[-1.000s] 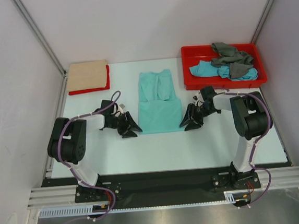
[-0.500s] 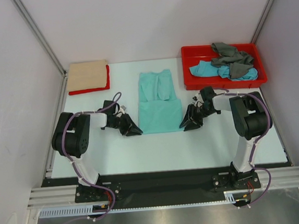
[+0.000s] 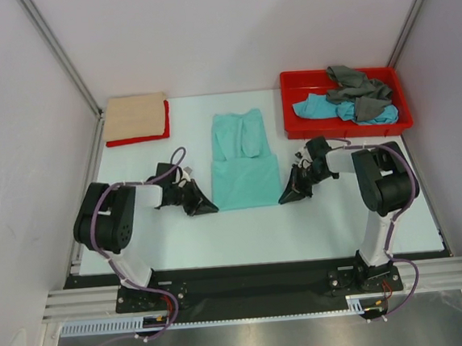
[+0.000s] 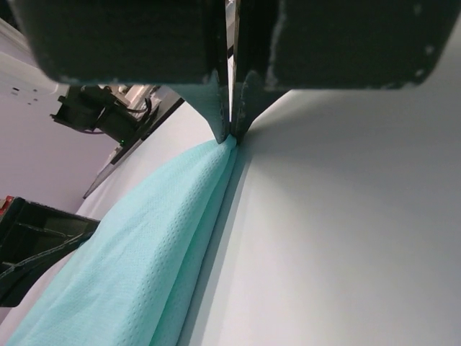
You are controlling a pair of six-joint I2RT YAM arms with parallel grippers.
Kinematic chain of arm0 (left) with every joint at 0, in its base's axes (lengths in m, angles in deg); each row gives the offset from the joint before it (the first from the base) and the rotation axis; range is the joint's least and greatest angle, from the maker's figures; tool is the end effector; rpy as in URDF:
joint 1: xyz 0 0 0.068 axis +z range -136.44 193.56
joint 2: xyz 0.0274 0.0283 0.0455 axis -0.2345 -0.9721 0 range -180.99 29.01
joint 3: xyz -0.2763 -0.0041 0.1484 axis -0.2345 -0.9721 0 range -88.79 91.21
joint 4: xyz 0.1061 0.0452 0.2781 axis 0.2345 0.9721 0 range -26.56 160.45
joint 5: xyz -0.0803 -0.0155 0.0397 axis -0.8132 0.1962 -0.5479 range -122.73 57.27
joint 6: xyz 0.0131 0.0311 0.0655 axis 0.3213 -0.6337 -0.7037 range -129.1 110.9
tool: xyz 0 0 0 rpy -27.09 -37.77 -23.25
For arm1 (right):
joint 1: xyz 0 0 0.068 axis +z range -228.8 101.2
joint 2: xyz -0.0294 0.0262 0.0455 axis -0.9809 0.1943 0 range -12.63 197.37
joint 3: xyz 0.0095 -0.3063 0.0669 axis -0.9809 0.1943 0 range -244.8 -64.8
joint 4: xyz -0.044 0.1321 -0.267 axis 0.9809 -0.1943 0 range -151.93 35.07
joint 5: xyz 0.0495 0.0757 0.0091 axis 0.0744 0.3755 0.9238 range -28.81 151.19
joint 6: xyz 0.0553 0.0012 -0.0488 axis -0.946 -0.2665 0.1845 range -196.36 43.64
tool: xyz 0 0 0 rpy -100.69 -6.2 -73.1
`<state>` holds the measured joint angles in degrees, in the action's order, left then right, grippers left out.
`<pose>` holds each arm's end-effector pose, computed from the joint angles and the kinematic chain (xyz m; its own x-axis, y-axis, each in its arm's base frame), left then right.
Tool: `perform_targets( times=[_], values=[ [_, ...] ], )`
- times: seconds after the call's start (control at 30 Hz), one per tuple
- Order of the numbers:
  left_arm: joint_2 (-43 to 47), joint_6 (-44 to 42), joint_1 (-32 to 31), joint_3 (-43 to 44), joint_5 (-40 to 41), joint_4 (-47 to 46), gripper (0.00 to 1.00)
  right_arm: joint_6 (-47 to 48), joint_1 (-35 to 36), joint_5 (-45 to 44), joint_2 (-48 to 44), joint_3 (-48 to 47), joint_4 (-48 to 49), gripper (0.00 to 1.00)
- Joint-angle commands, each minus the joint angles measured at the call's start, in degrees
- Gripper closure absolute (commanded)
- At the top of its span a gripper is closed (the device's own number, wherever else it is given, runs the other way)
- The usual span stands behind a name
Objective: Fold and stack the t-shirts
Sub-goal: Fold the tshirt
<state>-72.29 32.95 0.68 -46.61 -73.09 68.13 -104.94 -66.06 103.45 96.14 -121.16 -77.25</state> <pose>0.3149 -0.1129 0.0897 -0.9500 -0.3062 0.0614 -0.2527 0.6382 -0.7272 0.3542 0.1226 0.0971 -0.9870 0.1400 0.0793 0.1554 0.7014 0.6956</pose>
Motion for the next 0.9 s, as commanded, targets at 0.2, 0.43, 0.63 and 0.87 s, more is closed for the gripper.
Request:
perform_targets(
  times=[0.2,0.43,0.63,0.87],
  values=[
    [13.2,1.0,-1.5,-15.7,10.4,3.2,1.0,3.3,1.7,-4.6,-10.0,10.6,-4.0,1.0],
    [28.7,7.9,-8.4,-23.1,13.0,7.9,1.0,3.0,2.1,-3.9,-20.8,18.1,-6.9,1.0],
    [42.9,9.7,-9.4,-19.8,17.1,17.2,1.0,1.9,2.2,-3.4,-27.1,16.0,-10.5,1.0],
    [33.6,4.8,-8.1,-3.1,19.1,20.8,1.0,2.1,1.0,-2.9,-20.4,-1.0,-13.4,1.0]
  ],
)
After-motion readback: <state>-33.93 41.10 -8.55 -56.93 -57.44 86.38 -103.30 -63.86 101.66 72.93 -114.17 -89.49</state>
